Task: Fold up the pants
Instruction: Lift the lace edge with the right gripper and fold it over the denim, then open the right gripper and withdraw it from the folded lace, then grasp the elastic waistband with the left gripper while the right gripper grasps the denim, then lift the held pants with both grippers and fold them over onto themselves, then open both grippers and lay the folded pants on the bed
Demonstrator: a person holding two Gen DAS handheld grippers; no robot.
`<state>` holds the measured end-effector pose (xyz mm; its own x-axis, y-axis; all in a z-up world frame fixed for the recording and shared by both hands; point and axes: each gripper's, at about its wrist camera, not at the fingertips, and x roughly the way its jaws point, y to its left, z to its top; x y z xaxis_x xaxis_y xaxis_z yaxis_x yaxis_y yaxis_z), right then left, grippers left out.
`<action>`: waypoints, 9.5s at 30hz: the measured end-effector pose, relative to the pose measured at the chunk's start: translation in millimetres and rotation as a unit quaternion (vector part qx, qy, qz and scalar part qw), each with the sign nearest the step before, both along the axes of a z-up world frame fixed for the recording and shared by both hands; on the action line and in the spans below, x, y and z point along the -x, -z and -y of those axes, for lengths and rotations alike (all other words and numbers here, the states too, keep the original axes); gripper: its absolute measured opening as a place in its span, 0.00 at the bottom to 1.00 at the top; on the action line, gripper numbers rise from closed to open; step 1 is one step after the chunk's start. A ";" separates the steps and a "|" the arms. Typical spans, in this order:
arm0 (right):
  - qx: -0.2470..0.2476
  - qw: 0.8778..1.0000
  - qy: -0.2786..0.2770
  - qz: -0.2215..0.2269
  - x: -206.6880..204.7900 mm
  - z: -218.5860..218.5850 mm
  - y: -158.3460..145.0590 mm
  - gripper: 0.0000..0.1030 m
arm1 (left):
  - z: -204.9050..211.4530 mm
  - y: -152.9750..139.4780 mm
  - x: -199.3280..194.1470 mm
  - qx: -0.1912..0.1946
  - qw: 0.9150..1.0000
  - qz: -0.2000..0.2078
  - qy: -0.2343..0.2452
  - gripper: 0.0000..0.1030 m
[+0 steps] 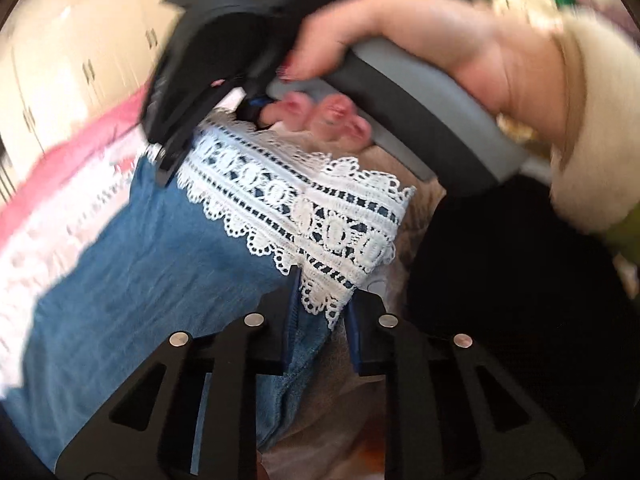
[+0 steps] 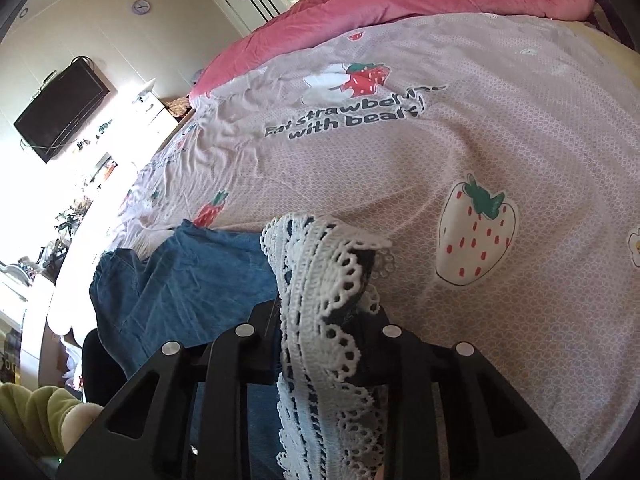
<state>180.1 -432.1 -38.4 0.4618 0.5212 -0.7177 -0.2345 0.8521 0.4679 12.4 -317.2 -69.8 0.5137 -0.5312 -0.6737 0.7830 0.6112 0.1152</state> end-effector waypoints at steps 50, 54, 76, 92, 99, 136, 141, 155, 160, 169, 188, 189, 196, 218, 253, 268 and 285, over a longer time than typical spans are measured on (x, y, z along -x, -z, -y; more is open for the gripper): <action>0.079 0.994 -0.080 0.011 -29.2 -201.8 -56.8 0.76 | -243.9 -13.7 3.7 0.243 0.910 -0.174 -0.287 0.60; 0.105 0.989 -0.103 0.021 -29.3 -209.3 -48.9 0.76 | -247.6 -27.8 -3.8 0.241 0.910 -0.157 -0.298 0.62; 0.151 0.969 -0.196 0.012 -55.9 -284.8 -15.8 0.10 | -211.1 -8.6 -24.7 0.133 0.939 -0.141 -0.285 0.17; 0.103 0.981 -0.162 0.042 -1.7 -218.2 -47.6 0.66 | -212.5 -11.8 -22.2 0.134 0.937 -0.144 -0.288 0.17; 0.111 0.977 -0.182 0.009 6.9 -236.4 -20.4 0.66 | -213.0 -11.4 -19.9 0.128 0.936 -0.149 -0.293 0.18; 0.062 0.989 -0.130 0.031 21.0 -226.7 -49.3 0.89 | -293.6 -56.8 -6.0 0.141 0.893 -0.092 -0.417 0.84; 0.071 0.987 -0.138 0.038 19.4 -241.2 -55.4 0.90 | -312.3 -59.1 -5.4 0.141 0.880 -0.093 -0.444 0.90; 0.095 0.974 -0.202 0.044 8.3 -310.3 -57.6 0.93 | -338.5 -40.9 -5.5 0.161 0.860 -0.119 -0.470 0.91; 0.096 0.969 -0.228 0.024 -5.0 -342.2 -47.5 0.93 | -347.7 -33.9 -8.4 0.173 0.853 -0.133 -0.473 0.91; 0.103 0.955 -0.278 0.003 -24.1 -393.7 -32.1 0.93 | -353.9 -22.1 -14.3 0.206 0.848 -0.168 -0.458 0.91; 0.036 0.933 -0.351 -0.070 -42.4 -434.5 1.8 0.30 | -370.6 -4.7 -26.1 0.279 0.825 -0.192 -0.454 0.88; 0.029 0.934 -0.349 -0.067 -43.1 -430.0 -1.9 0.29 | -374.4 -3.2 -28.5 0.285 0.821 -0.196 -0.455 0.86; 0.005 0.940 -0.337 -0.051 -43.3 -405.3 -17.6 0.14 | -390.2 3.3 -37.1 0.318 0.801 -0.209 -0.463 0.46; -0.047 0.955 -0.291 0.008 -23.5 -320.1 -61.5 0.12 | -316.5 -62.2 -25.1 0.226 0.879 -0.098 -0.407 0.17; -0.112 0.983 -0.140 0.029 10.9 -128.6 -15.4 0.12 | -172.6 -36.8 -51.7 0.100 0.939 -0.110 -0.309 0.18; -0.074 0.994 -0.076 0.032 15.0 -104.7 -10.0 0.51 | -159.2 -41.6 -21.0 0.137 0.955 -0.130 -0.227 0.60; 0.024 0.973 -0.213 0.080 77.1 -160.9 -43.7 0.65 | -262.4 -45.0 -40.6 0.132 0.916 -0.122 -0.357 0.81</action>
<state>103.0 -271.2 5.3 0.3182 0.6581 -0.6824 -0.6381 0.6810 0.3592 53.0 -54.9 -24.8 0.6459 -0.2789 -0.7106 0.1545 0.9594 -0.2361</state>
